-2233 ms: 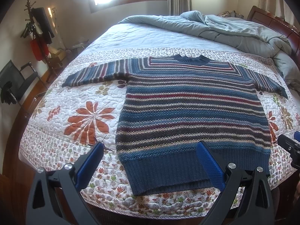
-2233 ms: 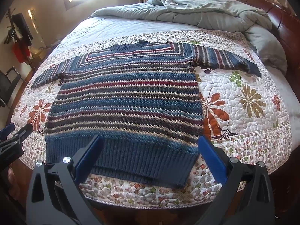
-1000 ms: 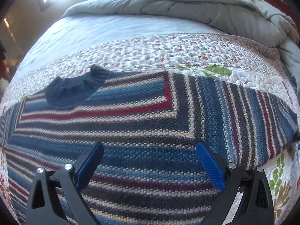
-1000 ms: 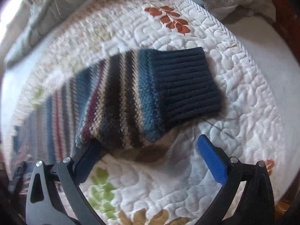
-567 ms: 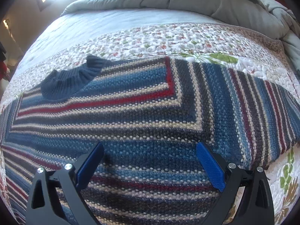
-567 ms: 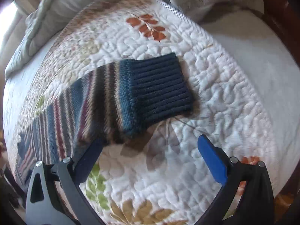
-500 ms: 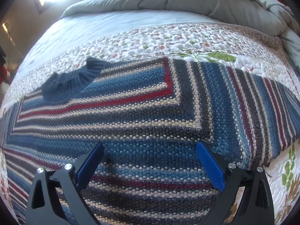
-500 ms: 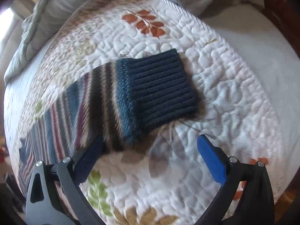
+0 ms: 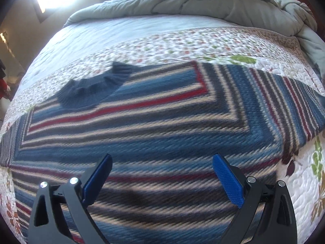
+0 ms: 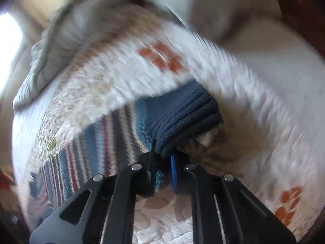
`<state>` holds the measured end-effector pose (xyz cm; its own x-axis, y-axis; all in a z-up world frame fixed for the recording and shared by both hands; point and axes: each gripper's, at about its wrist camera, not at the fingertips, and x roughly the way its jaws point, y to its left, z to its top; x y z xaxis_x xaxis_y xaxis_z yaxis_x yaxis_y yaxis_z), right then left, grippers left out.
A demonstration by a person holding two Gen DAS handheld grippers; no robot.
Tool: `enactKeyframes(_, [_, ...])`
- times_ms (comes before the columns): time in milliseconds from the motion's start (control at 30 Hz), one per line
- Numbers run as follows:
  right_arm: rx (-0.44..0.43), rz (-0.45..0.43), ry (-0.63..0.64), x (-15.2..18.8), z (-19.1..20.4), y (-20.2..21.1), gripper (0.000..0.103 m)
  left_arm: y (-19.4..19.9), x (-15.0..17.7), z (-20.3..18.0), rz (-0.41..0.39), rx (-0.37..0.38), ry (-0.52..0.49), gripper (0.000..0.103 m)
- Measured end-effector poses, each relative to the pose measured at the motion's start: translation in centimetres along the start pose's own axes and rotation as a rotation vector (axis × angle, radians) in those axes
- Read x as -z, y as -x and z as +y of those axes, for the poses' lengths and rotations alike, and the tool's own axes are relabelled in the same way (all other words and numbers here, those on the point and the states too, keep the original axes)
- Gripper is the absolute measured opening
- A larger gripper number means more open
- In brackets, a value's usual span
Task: Fold small clothes
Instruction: 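Grasp the ribbed cuff of one sweater sleeve with the right gripper, then fold the held sleeve across the sweater body and open the right gripper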
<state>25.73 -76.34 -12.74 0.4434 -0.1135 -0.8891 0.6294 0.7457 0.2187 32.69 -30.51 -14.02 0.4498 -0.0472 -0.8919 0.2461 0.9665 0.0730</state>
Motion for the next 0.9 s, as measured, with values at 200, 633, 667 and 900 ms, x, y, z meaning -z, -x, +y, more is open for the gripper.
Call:
enactKeyframes(200, [-0.130, -0.143, 0.243, 2.8, 9.7, 6.3, 0.010, 2.4, 1.8, 6.6, -0.022, -0.047, 0.066, 0.099])
enactKeyframes(633, [-0.318, -0.066, 0.704, 21.1, 33.3, 5.4, 0.010, 5.1, 5.2, 19.5, -0.006, -0.129, 0.242, 0.099])
enactKeyframes(667, [-0.336, -0.044, 0.744, 22.5, 34.9, 5.1, 0.010, 5.2, 5.4, 20.2, -0.006, -0.129, 0.253, 0.099])
enactKeyframes(900, [-0.461, 0.106, 0.745, 26.6, 34.5, 5.0, 0.035, 4.4, 6.3, 20.7, 0.021, -0.077, 0.270, 0.099])
